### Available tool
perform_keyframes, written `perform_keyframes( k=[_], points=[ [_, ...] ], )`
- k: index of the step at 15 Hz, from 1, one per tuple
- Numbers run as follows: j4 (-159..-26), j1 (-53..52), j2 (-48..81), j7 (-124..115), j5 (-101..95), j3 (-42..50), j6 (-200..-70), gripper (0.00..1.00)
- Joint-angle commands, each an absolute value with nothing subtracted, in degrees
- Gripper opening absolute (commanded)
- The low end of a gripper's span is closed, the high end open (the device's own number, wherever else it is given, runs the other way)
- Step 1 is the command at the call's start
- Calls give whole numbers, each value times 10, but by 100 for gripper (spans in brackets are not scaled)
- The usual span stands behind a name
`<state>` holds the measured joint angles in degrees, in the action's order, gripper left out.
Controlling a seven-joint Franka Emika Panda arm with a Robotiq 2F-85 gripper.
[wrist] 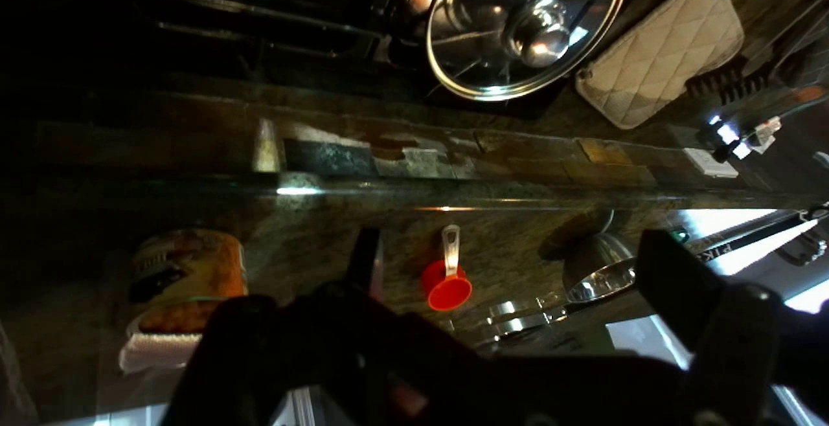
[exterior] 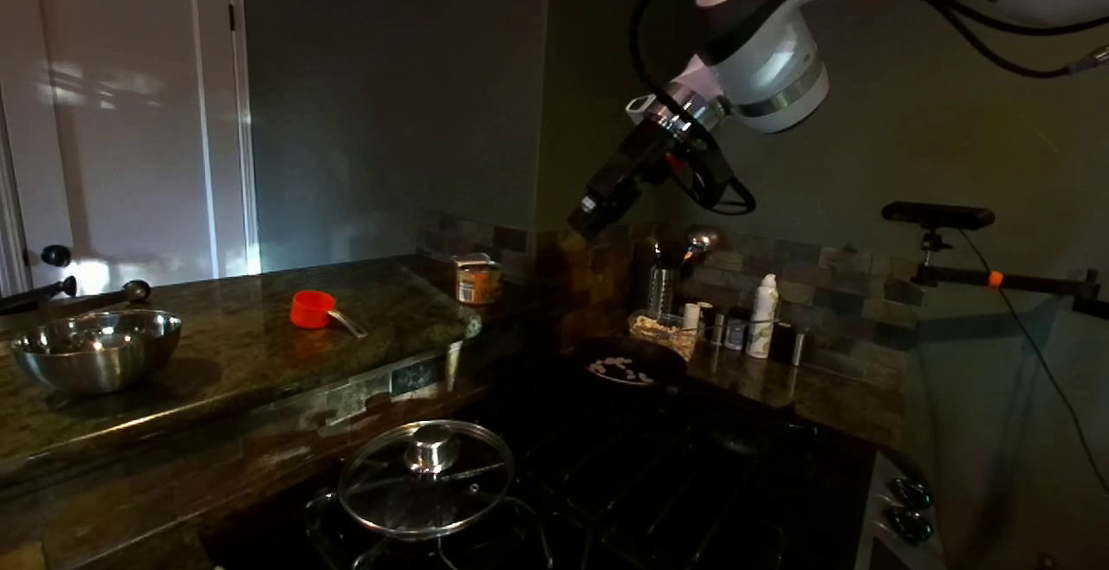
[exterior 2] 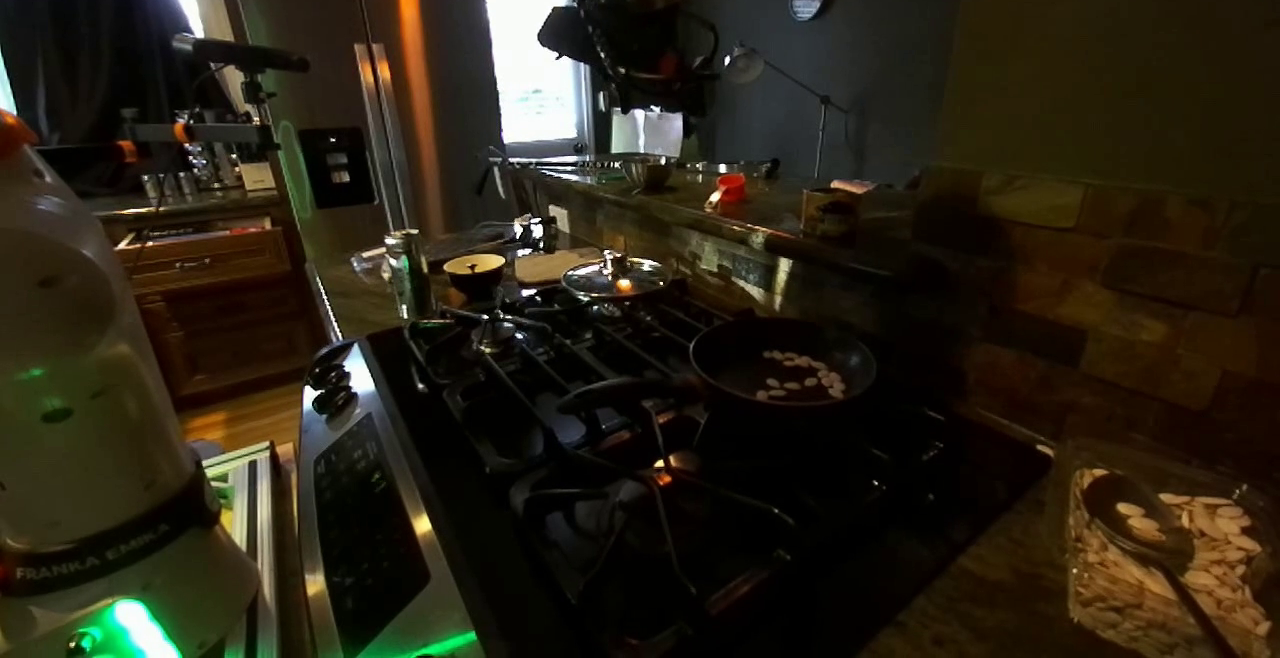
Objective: Put the orange scoop in the pan
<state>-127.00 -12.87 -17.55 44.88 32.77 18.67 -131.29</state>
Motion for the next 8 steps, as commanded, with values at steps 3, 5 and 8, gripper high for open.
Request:
perform_keyframes(
  k=[3,5,8],
  points=[
    [-1107,-147,1,567,361,168,-1285,100],
    [-1042,-96,59,600,378,106,-1256,100],
    [-944,-67,145,590,382,44,-1276,100]
  ],
)
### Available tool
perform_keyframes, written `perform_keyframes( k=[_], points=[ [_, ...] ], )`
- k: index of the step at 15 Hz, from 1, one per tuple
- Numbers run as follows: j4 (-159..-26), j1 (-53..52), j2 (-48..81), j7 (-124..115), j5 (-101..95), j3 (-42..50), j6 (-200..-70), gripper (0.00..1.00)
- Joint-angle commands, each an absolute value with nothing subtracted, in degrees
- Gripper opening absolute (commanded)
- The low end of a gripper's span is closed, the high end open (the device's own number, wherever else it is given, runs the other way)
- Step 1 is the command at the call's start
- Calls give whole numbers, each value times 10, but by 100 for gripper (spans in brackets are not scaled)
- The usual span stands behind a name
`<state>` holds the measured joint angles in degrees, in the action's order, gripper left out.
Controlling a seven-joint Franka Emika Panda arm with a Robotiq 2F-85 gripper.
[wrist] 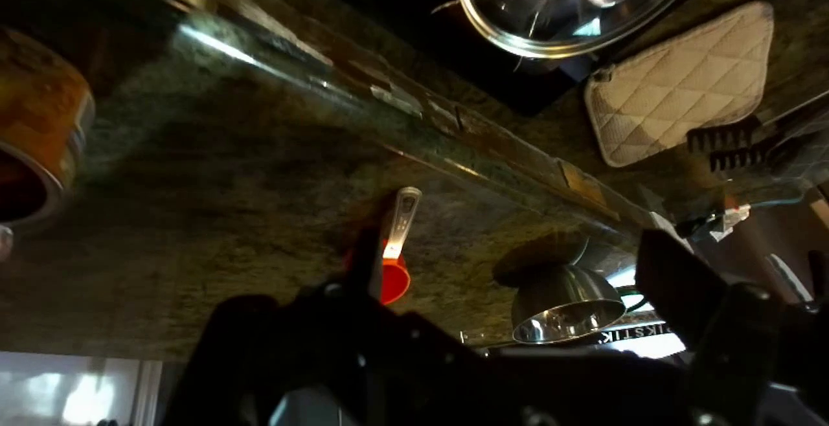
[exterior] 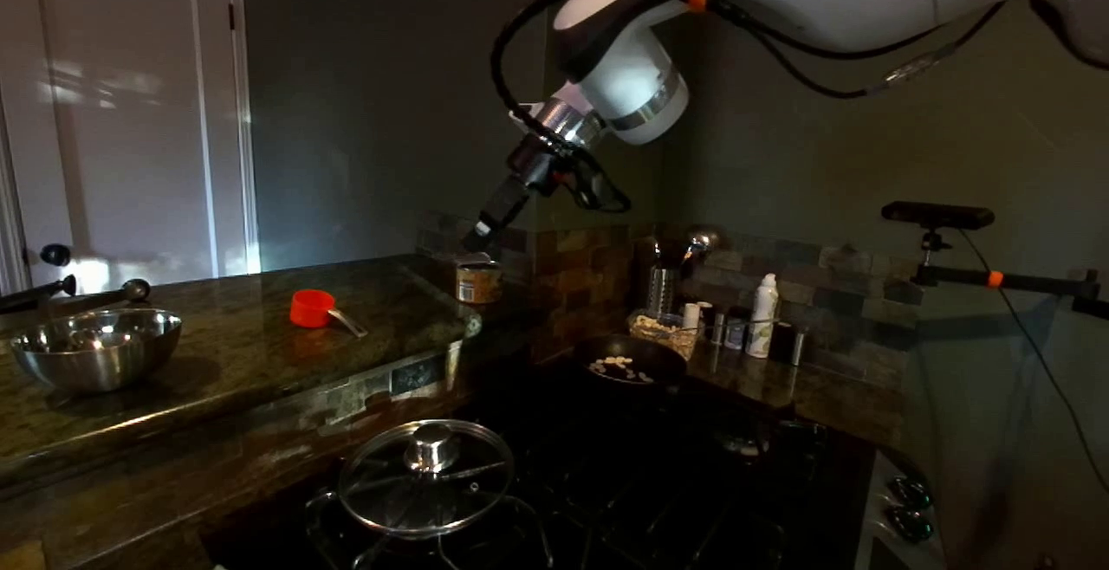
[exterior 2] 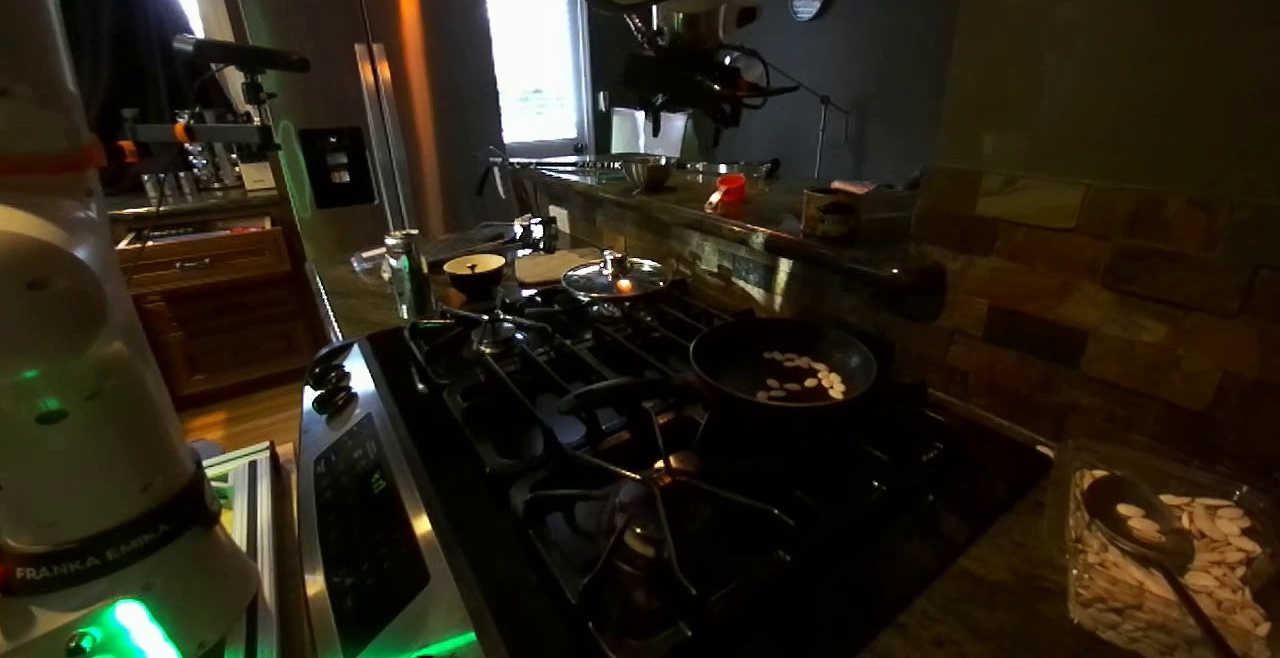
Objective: Put the orange scoop in the pan
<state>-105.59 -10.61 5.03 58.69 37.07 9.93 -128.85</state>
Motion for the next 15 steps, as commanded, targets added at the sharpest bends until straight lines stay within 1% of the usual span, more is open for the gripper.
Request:
perform_keyframes(
  k=[1,3,4,5,7,9,15],
  points=[
    [-909,-61,175,566,371,24,-1279,100],
    [-845,-50,230,521,345,-5,-1274,100],
    [-814,-34,247,534,352,-22,-1235,100],
    [-897,-34,190,542,348,-27,-1285,100],
    [-852,-26,227,539,347,-42,-1268,100],
    [-833,-20,240,539,347,-45,-1262,100],
    [-765,-17,323,454,318,-55,-1306,100]
  ],
)
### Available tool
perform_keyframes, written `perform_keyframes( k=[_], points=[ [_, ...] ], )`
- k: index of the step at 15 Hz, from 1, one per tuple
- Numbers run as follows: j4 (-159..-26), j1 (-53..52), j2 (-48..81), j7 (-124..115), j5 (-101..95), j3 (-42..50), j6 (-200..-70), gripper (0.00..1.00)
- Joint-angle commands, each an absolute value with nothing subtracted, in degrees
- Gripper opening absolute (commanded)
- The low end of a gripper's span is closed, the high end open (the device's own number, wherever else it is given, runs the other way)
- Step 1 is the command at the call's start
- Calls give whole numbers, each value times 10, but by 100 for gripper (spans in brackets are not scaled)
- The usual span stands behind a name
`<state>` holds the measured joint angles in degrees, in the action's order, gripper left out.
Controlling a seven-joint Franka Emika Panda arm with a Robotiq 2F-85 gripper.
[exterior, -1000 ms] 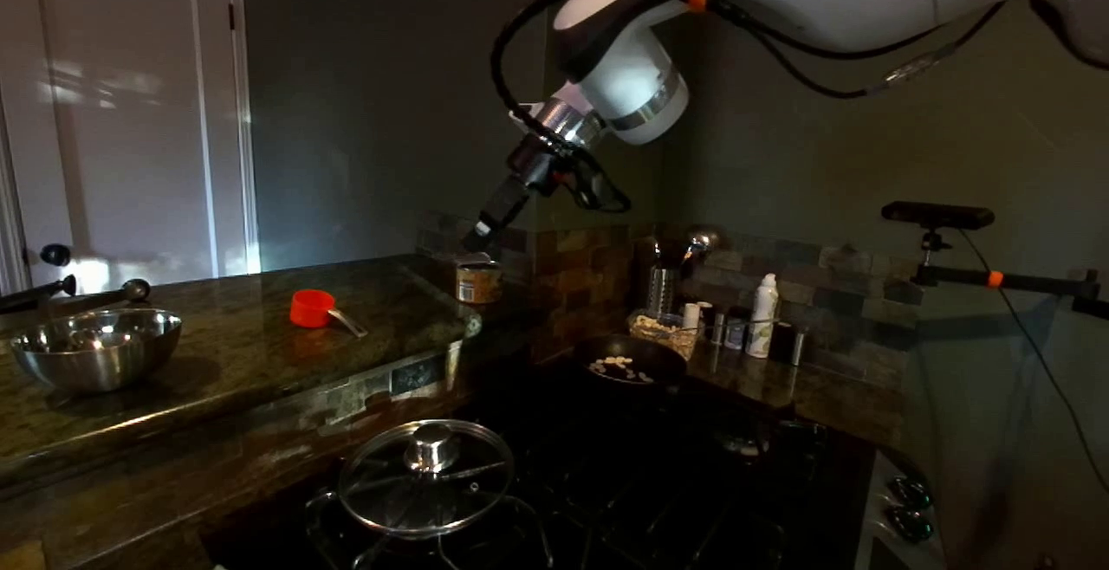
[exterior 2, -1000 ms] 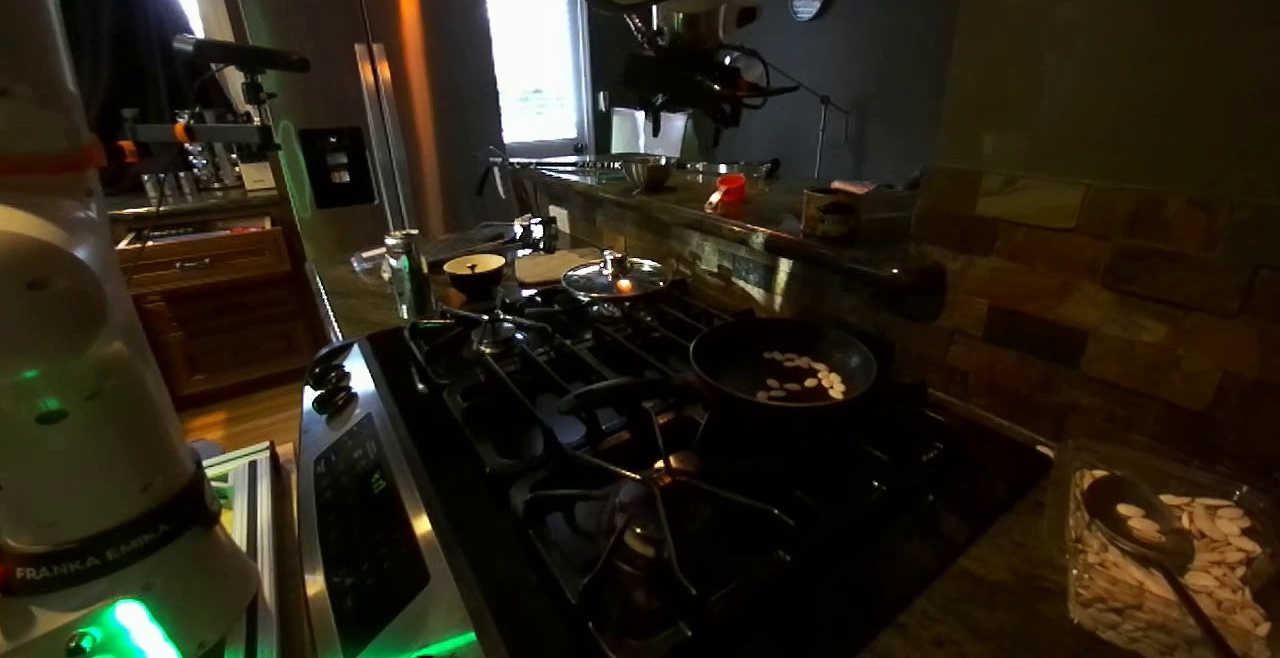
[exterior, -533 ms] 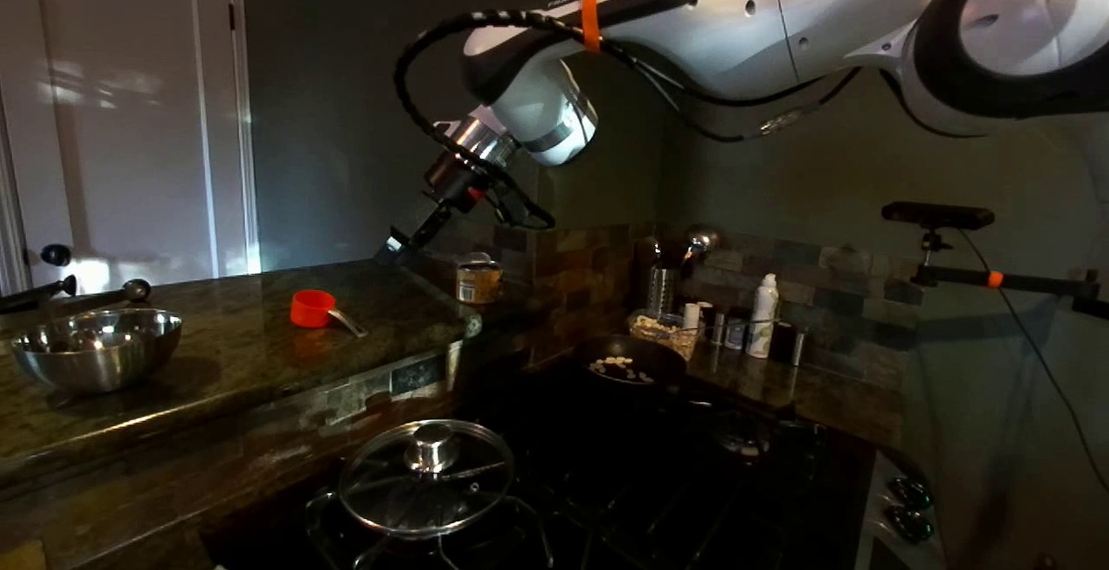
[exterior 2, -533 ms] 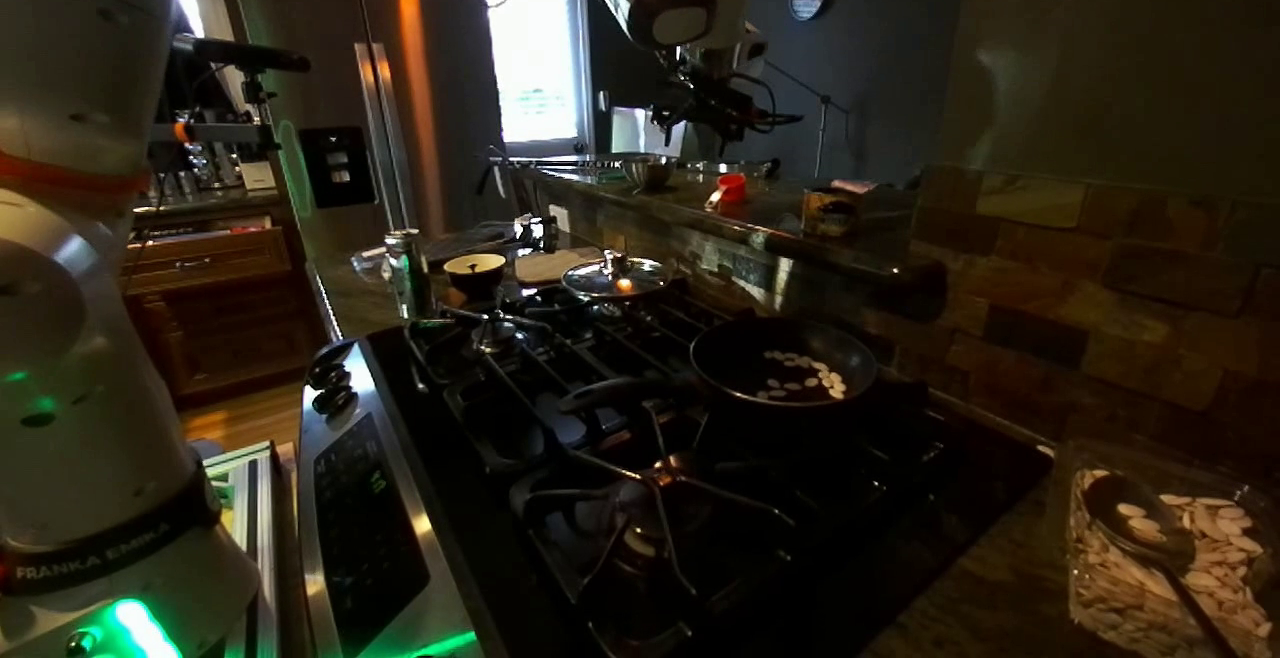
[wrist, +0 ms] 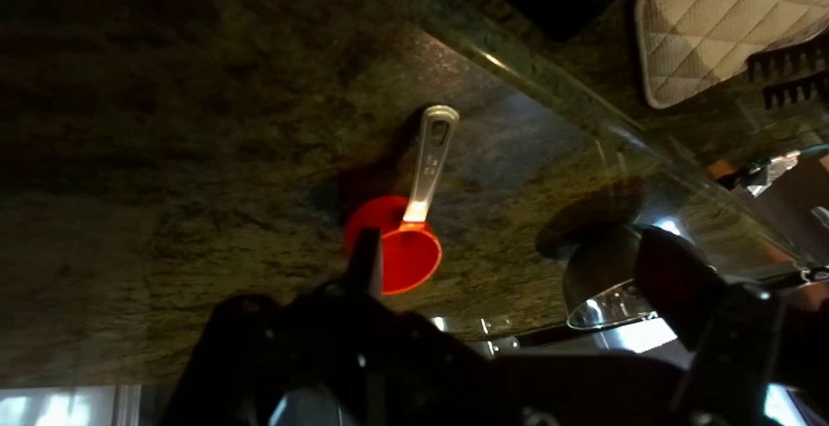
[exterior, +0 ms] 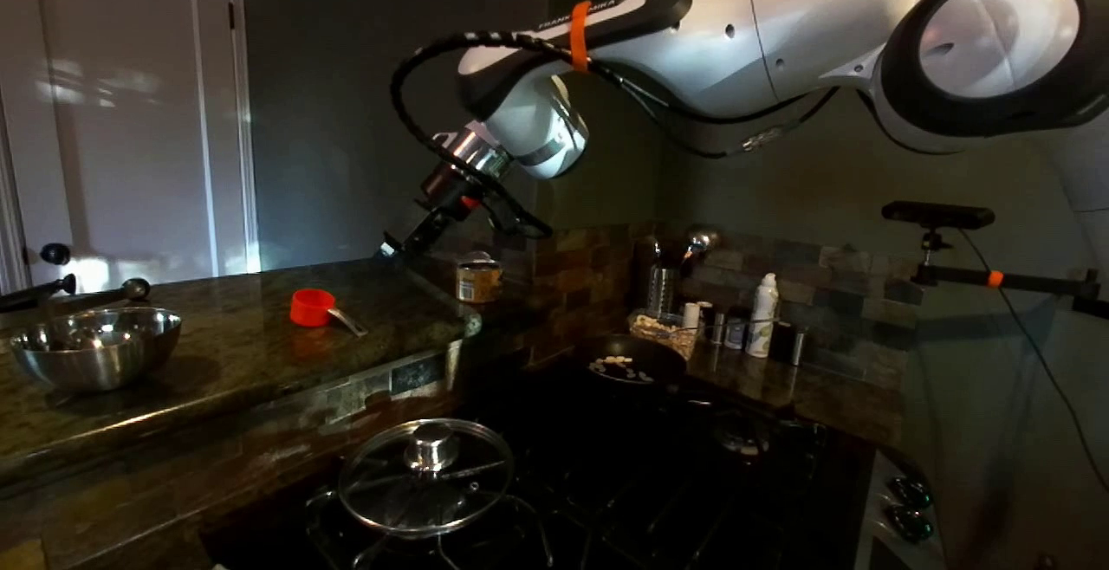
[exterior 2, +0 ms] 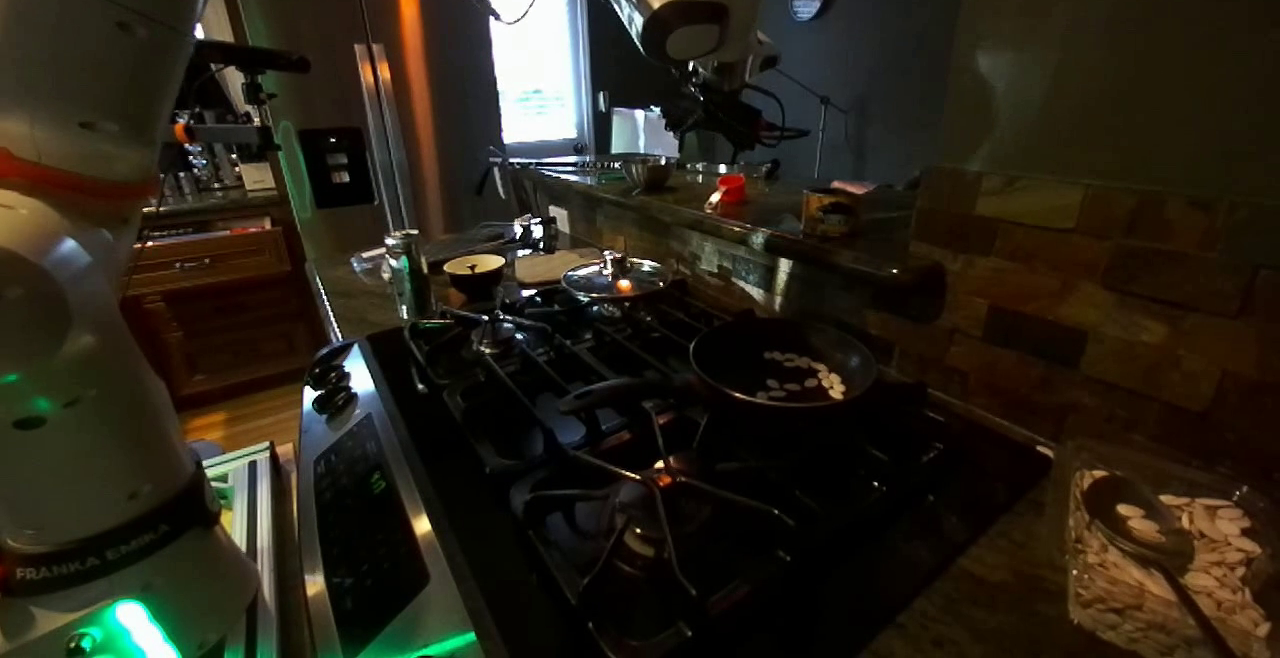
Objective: Put the orange scoop in the pan
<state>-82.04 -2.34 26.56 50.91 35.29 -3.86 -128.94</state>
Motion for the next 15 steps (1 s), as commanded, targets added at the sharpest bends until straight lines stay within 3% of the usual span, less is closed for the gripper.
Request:
perform_keyframes(
  k=[1,8,12,13,15],
  points=[
    [-742,-17,343,437,304,-58,-1304,100],
    [-639,-17,434,362,226,-96,-1278,100],
    [-602,-13,467,342,204,-113,-1269,95],
    [-594,-14,473,337,201,-115,-1265,92],
    [-579,-13,481,331,194,-119,-1252,69]
  ],
)
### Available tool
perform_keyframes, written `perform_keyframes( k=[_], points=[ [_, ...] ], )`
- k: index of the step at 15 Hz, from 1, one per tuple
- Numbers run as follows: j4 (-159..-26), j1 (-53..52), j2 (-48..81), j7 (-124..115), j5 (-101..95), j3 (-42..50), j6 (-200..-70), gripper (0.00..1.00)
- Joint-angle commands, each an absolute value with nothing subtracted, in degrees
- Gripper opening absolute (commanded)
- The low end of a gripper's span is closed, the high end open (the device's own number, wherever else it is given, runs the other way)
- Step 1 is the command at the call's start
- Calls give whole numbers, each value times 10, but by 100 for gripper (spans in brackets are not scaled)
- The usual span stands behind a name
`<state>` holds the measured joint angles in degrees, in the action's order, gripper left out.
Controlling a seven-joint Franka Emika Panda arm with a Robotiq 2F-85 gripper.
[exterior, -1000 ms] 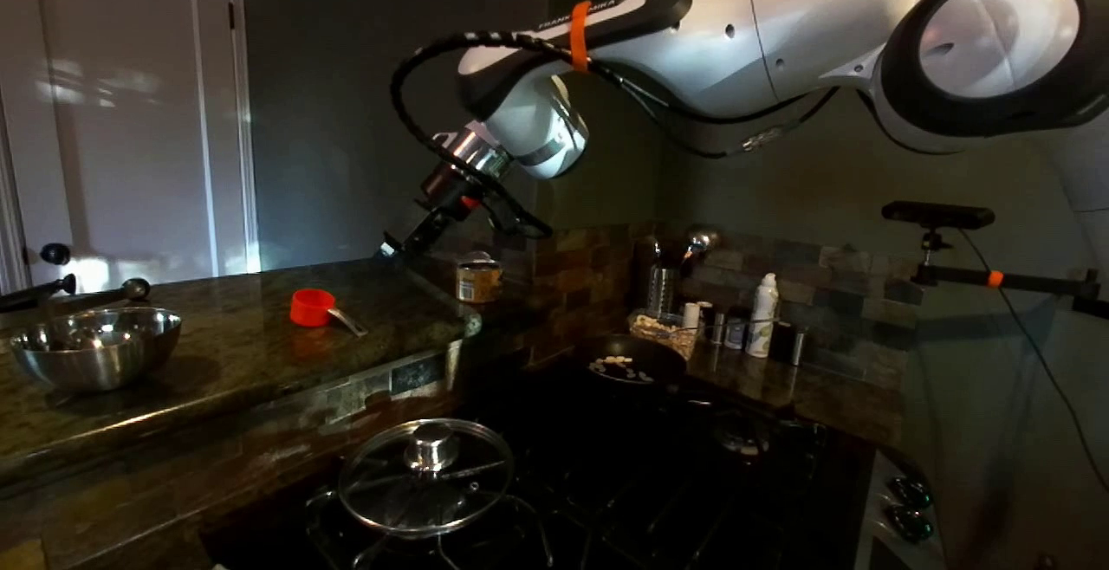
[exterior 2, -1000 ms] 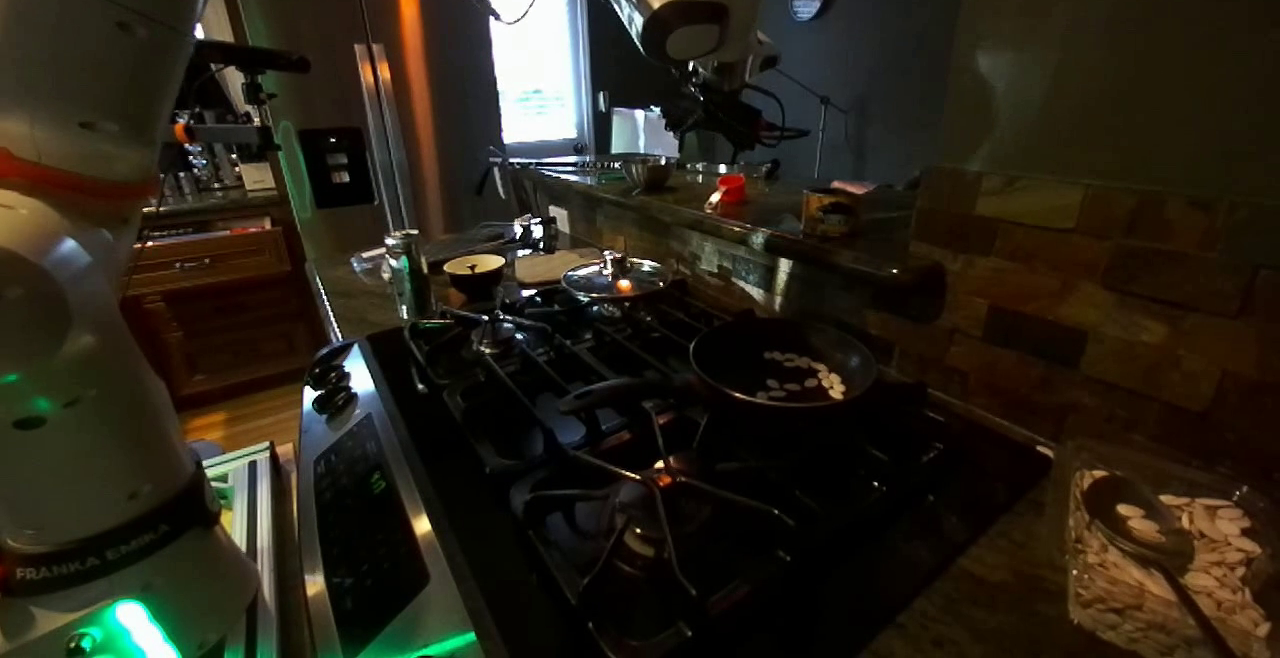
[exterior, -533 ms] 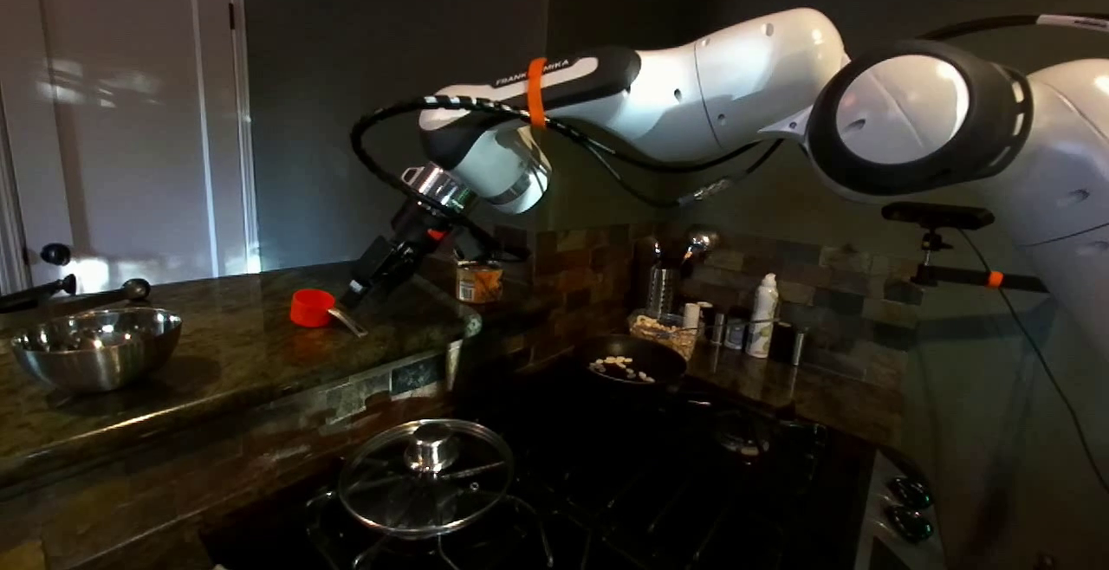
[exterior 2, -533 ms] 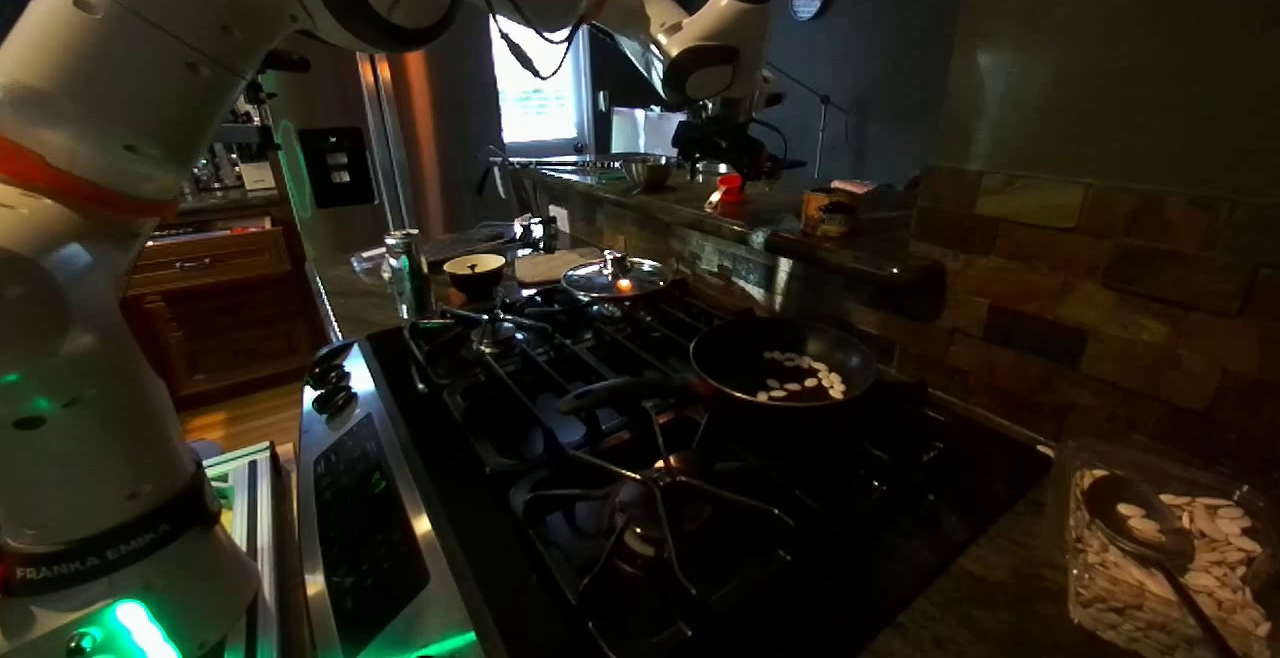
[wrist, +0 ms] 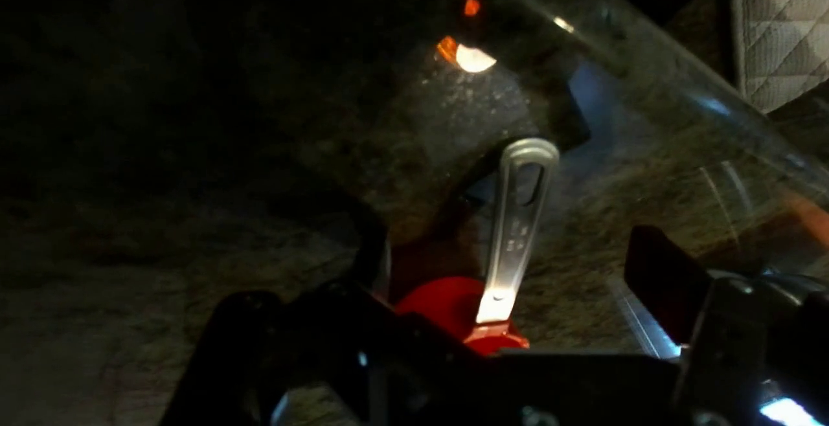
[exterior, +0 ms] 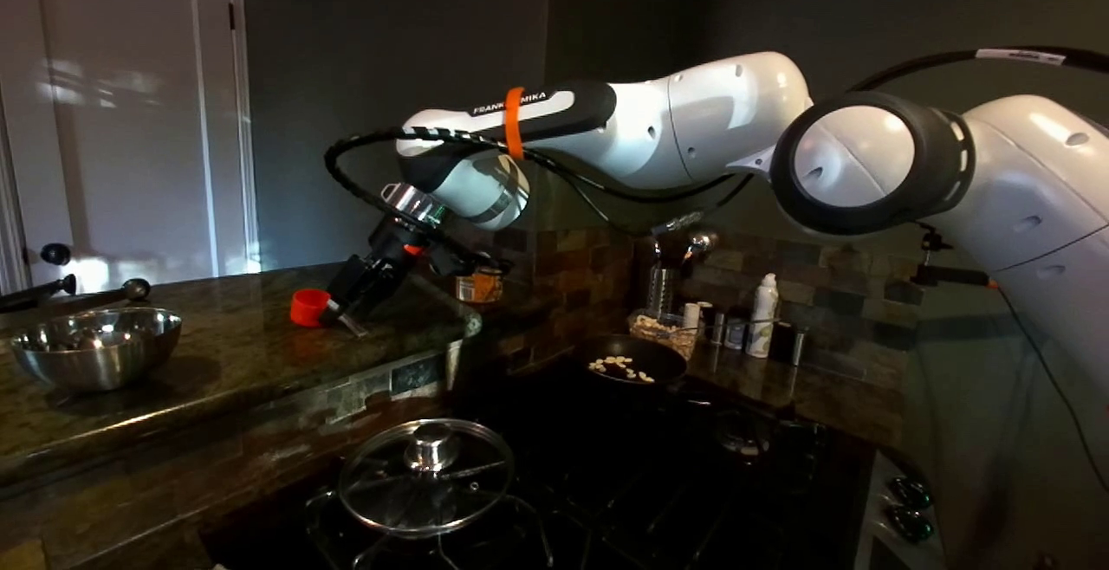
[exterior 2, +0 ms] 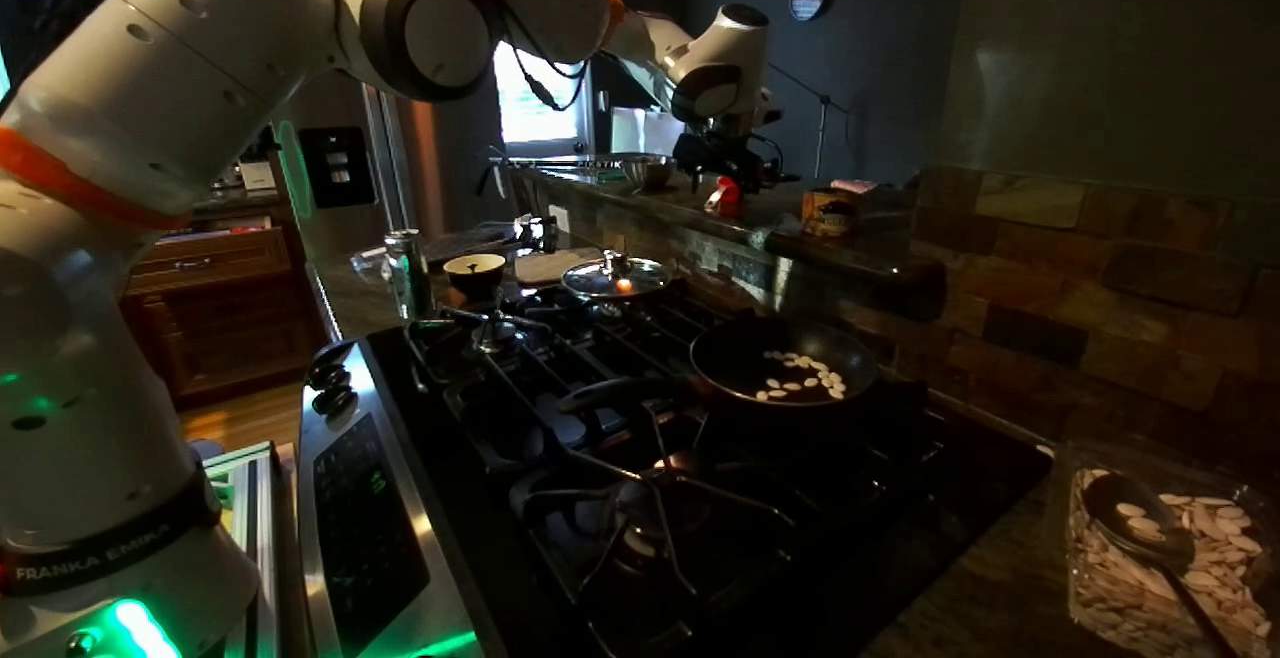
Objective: Put the orange scoop in the pan
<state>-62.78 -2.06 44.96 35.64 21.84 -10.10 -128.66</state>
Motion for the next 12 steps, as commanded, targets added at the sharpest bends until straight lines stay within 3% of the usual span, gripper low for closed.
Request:
perform_keyframes(
  k=[1,8,12],
  points=[
    [-574,-13,481,329,190,-120,-1247,60],
    [-563,-7,471,326,191,-129,-1232,5],
    [-561,-11,462,337,210,-119,-1238,0]
  ],
)
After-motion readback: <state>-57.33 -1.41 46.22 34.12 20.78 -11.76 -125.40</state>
